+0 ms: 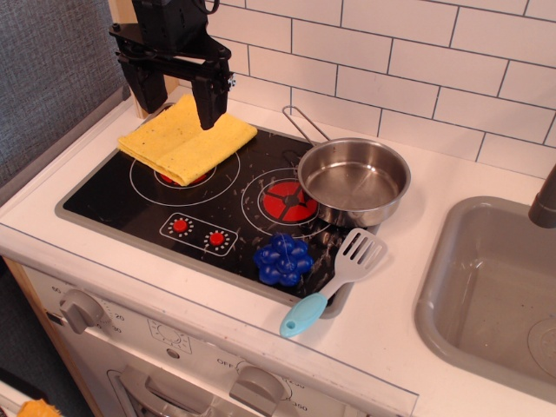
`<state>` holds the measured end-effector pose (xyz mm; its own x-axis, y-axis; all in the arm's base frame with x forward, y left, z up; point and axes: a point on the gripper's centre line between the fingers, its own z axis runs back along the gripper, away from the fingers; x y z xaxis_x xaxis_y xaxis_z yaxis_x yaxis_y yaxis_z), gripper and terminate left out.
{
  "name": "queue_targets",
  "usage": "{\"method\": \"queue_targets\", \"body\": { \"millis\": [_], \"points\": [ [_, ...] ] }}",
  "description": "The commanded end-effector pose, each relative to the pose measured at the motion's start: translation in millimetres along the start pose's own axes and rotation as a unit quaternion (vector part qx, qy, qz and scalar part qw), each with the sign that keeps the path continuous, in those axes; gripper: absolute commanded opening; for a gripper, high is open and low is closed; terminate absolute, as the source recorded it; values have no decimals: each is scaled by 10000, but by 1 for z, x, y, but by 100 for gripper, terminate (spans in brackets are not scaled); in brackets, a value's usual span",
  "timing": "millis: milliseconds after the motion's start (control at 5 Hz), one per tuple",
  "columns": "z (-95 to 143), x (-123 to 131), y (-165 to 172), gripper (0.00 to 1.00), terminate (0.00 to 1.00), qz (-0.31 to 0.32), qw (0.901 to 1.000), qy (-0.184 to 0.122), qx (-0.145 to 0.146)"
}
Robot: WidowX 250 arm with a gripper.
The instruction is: Place the spatula onto the yellow towel.
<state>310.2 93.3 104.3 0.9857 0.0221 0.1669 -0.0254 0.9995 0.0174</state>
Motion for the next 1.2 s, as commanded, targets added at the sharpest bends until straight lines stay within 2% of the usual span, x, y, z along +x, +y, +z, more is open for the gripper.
{"method": "queue_targets", "body": {
  "millis": [0,200,400,800,1000],
  "points": [
    [0,0,0,100,0,0,10000,0,0],
    [-2,-9,-9,100,0,-48,9999,58,-104],
    [-1,-19,-36,100,0,-306,9992,155,-225],
    [18,-42,-112,100,0,-1043,9943,68,-189],
    [16,-54,-137,100,0,-1183,9925,134,-295]
  ]
}}
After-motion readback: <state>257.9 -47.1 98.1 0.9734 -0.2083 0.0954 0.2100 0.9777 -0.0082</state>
